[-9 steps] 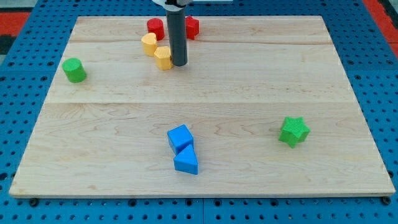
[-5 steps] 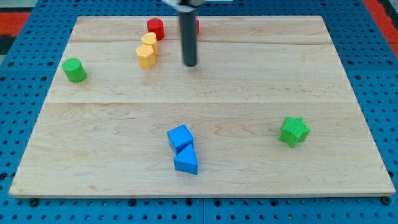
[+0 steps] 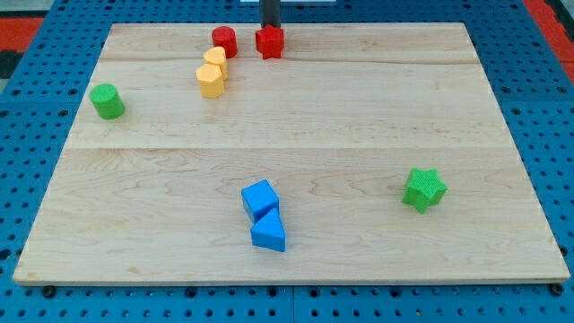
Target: Drag the red star to the bottom side of the yellow hexagon
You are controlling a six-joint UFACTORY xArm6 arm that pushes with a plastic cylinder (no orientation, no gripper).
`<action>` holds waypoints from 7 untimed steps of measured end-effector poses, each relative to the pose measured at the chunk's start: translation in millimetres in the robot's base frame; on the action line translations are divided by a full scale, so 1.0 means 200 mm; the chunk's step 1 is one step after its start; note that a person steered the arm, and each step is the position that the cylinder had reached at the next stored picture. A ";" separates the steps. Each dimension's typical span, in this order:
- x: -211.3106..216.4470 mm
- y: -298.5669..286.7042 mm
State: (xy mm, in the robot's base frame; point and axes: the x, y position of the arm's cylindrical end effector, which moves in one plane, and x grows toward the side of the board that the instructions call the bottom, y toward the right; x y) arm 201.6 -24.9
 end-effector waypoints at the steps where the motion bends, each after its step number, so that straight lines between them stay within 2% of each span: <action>1: 0.12 0.04; 3: 0.41 0.03; 4: 0.48 0.05; 5: 0.29 0.14; 6: 0.27 -0.06; 7: 0.38 -0.14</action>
State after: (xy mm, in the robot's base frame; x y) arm 278.6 -53.3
